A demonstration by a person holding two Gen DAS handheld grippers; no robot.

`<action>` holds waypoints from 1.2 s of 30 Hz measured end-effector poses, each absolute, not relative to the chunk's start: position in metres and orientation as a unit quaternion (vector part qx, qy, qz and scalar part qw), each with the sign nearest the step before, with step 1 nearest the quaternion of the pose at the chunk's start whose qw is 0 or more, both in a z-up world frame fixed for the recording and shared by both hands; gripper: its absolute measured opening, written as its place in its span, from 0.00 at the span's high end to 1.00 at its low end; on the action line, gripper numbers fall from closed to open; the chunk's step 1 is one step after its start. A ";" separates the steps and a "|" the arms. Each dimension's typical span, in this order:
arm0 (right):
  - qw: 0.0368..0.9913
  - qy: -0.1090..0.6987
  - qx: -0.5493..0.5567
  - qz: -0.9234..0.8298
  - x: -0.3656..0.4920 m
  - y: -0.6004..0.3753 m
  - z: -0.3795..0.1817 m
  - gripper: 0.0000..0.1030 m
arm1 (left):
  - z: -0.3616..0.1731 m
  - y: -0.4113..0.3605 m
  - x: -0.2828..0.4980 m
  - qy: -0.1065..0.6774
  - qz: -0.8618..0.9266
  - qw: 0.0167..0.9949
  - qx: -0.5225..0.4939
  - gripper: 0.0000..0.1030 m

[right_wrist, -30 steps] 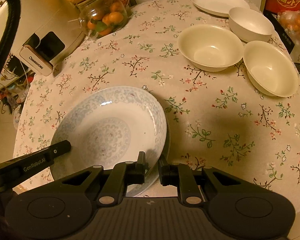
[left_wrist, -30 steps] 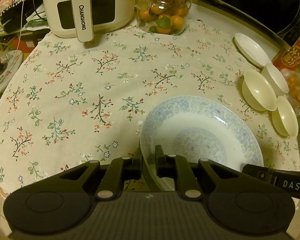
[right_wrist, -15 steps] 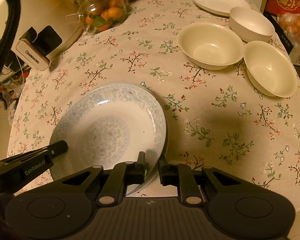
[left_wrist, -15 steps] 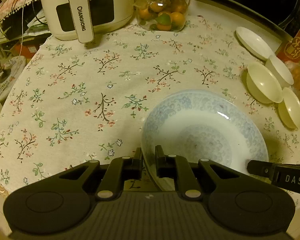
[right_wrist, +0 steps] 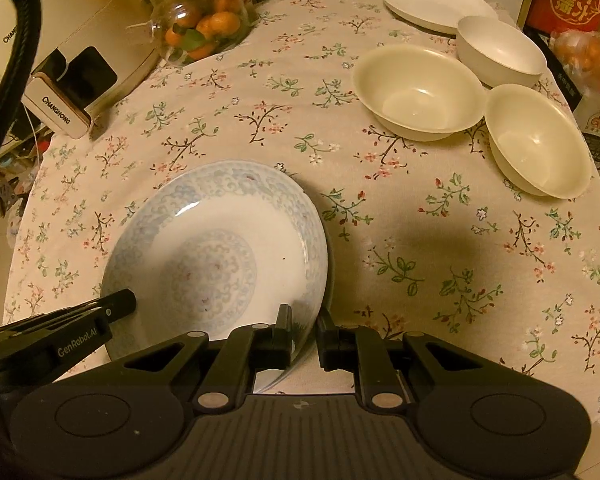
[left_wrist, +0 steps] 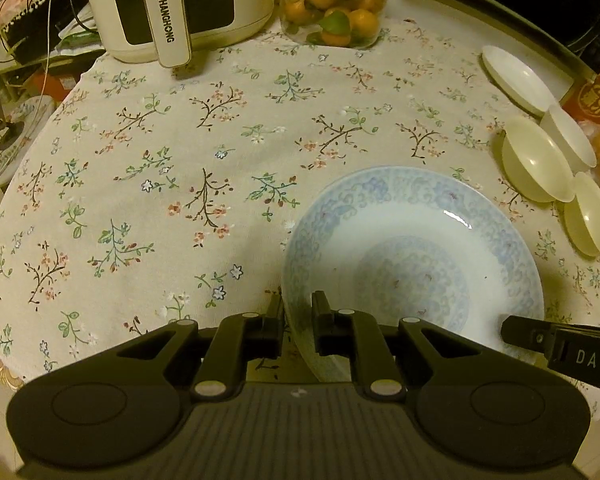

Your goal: Organize plates and bowls

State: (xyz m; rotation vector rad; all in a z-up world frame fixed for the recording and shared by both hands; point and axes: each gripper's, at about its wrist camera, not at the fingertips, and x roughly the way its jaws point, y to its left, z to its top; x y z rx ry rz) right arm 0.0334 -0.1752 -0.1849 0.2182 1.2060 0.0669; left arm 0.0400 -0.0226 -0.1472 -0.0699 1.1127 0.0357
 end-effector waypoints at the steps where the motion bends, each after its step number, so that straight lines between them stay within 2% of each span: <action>1: 0.818 0.566 0.100 0.031 0.033 -0.175 -0.185 0.88 | -0.147 -0.023 0.040 0.528 0.017 0.848 -0.032 0.88; 11: 0.817 0.565 0.107 0.029 0.033 -0.180 -0.184 0.79 | -0.148 -0.021 0.041 0.533 0.016 0.845 -0.036 0.87; 19: 0.816 0.567 0.106 0.028 0.034 -0.179 -0.185 0.79 | -0.150 -0.017 0.042 0.537 0.024 0.842 -0.042 0.76; 24: 0.816 0.566 0.113 0.021 0.034 -0.185 -0.186 0.67 | -0.153 -0.016 0.043 0.544 0.019 0.837 -0.055 0.72; 31: 0.794 0.585 0.161 0.036 0.037 -0.190 -0.195 0.66 | -0.157 -0.018 0.046 0.551 0.001 0.831 -0.079 0.75; 32: 0.791 0.586 0.169 0.040 0.037 -0.190 -0.196 0.63 | -0.157 -0.019 0.046 0.551 0.003 0.831 -0.079 0.75; 36: 0.792 0.587 0.165 0.035 0.038 -0.186 -0.196 0.66 | -0.157 -0.017 0.047 0.551 0.003 0.830 -0.085 0.75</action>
